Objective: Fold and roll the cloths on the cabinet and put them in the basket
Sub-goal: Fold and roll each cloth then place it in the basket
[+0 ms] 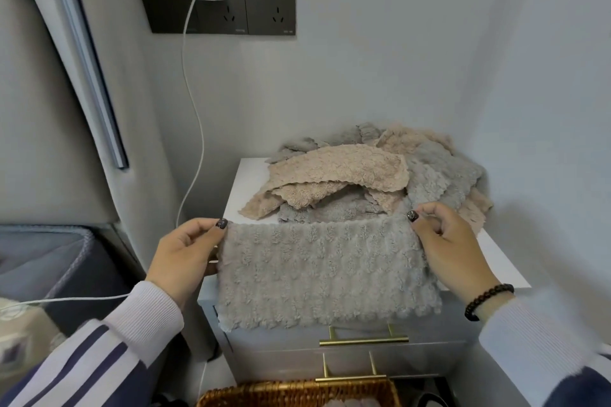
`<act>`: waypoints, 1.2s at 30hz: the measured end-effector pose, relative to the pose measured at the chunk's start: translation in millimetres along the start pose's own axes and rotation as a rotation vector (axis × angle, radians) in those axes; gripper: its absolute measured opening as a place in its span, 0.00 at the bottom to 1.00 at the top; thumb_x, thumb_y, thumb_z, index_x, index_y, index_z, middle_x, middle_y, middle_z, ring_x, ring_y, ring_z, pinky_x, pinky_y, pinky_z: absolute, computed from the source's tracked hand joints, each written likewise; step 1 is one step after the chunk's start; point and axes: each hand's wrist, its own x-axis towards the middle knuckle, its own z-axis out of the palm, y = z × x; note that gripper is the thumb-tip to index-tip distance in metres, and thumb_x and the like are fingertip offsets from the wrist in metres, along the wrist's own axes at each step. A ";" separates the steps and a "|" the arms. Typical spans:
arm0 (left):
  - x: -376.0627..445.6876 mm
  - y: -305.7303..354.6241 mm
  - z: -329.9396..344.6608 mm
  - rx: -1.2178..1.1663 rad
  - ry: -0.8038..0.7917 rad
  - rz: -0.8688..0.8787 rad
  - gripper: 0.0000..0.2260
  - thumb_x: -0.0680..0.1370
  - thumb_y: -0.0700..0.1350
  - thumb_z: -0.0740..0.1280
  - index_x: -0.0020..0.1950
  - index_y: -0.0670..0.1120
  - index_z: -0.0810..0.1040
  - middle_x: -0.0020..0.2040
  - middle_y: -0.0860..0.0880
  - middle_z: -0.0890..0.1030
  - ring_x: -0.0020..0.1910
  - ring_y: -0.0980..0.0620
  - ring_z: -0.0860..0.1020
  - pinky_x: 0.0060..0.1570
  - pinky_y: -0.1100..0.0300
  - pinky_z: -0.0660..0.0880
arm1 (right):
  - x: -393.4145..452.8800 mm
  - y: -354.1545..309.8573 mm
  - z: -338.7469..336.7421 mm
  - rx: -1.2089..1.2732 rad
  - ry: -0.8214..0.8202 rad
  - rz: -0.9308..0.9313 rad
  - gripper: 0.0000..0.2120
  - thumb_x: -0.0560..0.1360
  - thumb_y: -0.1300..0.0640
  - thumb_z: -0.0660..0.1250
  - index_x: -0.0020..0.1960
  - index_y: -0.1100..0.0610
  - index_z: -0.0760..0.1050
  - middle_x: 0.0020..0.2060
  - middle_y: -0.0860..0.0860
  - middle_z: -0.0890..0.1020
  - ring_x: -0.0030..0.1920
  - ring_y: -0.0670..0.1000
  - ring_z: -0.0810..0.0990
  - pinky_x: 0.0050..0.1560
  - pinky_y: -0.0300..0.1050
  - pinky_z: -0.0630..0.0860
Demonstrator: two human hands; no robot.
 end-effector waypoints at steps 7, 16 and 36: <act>26.6 -17.0 -5.6 0.364 -0.018 0.054 0.08 0.78 0.44 0.67 0.41 0.47 0.83 0.33 0.52 0.83 0.34 0.51 0.79 0.41 0.56 0.77 | 19.2 15.1 20.7 -0.191 -0.047 -0.054 0.05 0.80 0.57 0.59 0.50 0.54 0.73 0.29 0.54 0.77 0.23 0.46 0.65 0.23 0.35 0.63; 38.1 -21.0 0.7 0.636 0.020 0.142 0.08 0.81 0.46 0.59 0.46 0.48 0.75 0.40 0.49 0.81 0.40 0.47 0.79 0.36 0.61 0.73 | 28.2 20.3 34.9 -0.412 0.014 -0.111 0.04 0.81 0.59 0.56 0.52 0.57 0.69 0.26 0.52 0.72 0.25 0.49 0.68 0.26 0.44 0.63; -19.5 -25.8 54.7 1.186 -0.388 0.757 0.29 0.77 0.55 0.46 0.72 0.43 0.68 0.71 0.45 0.70 0.69 0.47 0.69 0.70 0.56 0.61 | -23.7 -21.3 74.7 -0.661 -0.238 -0.556 0.21 0.77 0.56 0.53 0.66 0.60 0.72 0.65 0.55 0.75 0.66 0.54 0.72 0.67 0.47 0.67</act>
